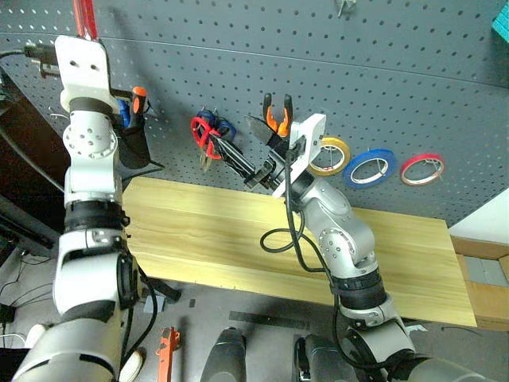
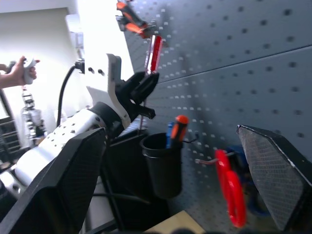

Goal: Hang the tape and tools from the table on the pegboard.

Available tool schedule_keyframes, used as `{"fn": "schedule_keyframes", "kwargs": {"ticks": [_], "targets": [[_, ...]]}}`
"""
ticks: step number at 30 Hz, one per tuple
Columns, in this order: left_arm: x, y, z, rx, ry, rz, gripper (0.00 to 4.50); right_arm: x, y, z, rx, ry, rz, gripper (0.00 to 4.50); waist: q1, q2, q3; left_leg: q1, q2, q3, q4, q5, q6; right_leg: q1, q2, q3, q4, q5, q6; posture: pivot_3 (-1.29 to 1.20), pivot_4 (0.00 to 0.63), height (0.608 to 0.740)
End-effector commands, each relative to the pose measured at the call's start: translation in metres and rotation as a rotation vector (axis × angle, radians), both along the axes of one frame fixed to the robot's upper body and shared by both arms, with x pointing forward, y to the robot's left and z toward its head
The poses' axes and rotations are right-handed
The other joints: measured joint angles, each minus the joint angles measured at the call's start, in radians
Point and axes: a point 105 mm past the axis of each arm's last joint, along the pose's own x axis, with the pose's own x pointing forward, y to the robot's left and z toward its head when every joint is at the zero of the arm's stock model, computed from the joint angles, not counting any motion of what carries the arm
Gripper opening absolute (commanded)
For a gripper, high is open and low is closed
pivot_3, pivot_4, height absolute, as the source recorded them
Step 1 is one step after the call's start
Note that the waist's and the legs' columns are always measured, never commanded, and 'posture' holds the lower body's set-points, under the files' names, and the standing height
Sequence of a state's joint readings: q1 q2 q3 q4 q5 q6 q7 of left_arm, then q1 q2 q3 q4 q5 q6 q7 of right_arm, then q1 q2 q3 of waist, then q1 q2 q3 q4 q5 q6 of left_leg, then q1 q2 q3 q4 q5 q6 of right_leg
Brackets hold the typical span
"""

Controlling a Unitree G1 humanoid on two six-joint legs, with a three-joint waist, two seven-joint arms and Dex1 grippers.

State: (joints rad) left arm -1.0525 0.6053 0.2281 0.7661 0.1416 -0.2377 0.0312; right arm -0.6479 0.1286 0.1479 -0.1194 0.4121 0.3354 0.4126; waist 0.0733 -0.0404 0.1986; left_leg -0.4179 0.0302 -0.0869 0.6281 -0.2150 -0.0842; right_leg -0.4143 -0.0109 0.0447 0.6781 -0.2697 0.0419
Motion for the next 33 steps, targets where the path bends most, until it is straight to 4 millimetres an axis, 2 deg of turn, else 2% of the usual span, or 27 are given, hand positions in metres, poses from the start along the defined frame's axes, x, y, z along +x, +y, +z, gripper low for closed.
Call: {"fn": "schedule_keyframes", "kwargs": {"ticks": [1, 5, 11, 16, 20, 32, 33], "targets": [[-0.005, 0.006, 0.025, 0.022, -0.078, 0.010, 0.77, -0.007, 0.003, 0.021, 0.041, -0.073, 0.007, 4.50, -0.003, 0.000, 0.000, 0.000, 0.000, 0.000, 0.000, 0.000, 0.000, 0.000, 0.000, 0.000, 0.000, 0.000, 0.000, 0.19, 0.164, 0.740], [-0.002, 0.010, 0.023, 0.016, -0.074, 0.014, 0.77, -0.006, 0.001, 0.020, 0.037, -0.070, -0.008, 4.50, -0.018, 0.001, 0.001, 0.000, 0.000, 0.000, 0.000, 0.000, 0.000, 0.000, 0.000, 0.000, 0.001, 0.000, 0.000, 0.19, 0.187, 0.740], [0.003, 0.014, -0.003, 0.011, -0.016, 0.012, 0.77, -0.001, -0.002, 0.012, 0.014, -0.047, -0.027, 4.50, -0.024, 0.002, 0.010, 0.000, 0.000, 0.000, 0.000, 0.000, 0.000, 0.000, 0.000, 0.000, 0.002, 0.000, 0.000, 0.19, 0.235, 0.740], [0.003, 0.018, -0.032, -0.013, 0.038, 0.011, 0.77, -0.002, -0.001, 0.004, -0.007, -0.028, -0.016, 4.50, -0.025, 0.006, 0.024, 0.001, 0.000, 0.000, 0.000, 0.000, 0.000, 0.000, 0.000, 0.000, 0.002, 0.000, 0.000, 0.20, 0.252, 0.740], [-0.003, 0.017, -0.046, -0.022, 0.044, 0.006, 0.77, 0.000, -0.002, 0.001, -0.020, -0.019, -0.016, 4.50, -0.026, 0.006, 0.034, 0.000, 0.001, 0.000, 0.000, 0.000, 0.000, -0.001, 0.000, 0.000, 0.002, 0.000, 0.000, 0.21, 0.250, 0.740], [-0.024, 0.017, -0.058, -0.059, 0.040, 0.030, 0.77, 0.003, -0.004, -0.005, -0.051, -0.015, -0.017, 4.50, -0.027, 0.006, 0.034, 0.000, 0.001, 0.000, 0.000, 0.000, 0.001, -0.001, -0.001, 0.000, 0.002, -0.001, -0.001, 0.21, 0.238, 0.740], [-0.026, 0.017, -0.059, -0.064, 0.042, 0.030, 1.49, 0.003, -0.004, -0.006, -0.052, -0.015, -0.017, 4.50, -0.027, 0.006, 0.034, 0.000, 0.001, 0.000, 0.000, 0.000, 0.001, -0.001, -0.001, 0.000, 0.002, -0.001, -0.001, 0.21, 0.237, 0.740]]}}
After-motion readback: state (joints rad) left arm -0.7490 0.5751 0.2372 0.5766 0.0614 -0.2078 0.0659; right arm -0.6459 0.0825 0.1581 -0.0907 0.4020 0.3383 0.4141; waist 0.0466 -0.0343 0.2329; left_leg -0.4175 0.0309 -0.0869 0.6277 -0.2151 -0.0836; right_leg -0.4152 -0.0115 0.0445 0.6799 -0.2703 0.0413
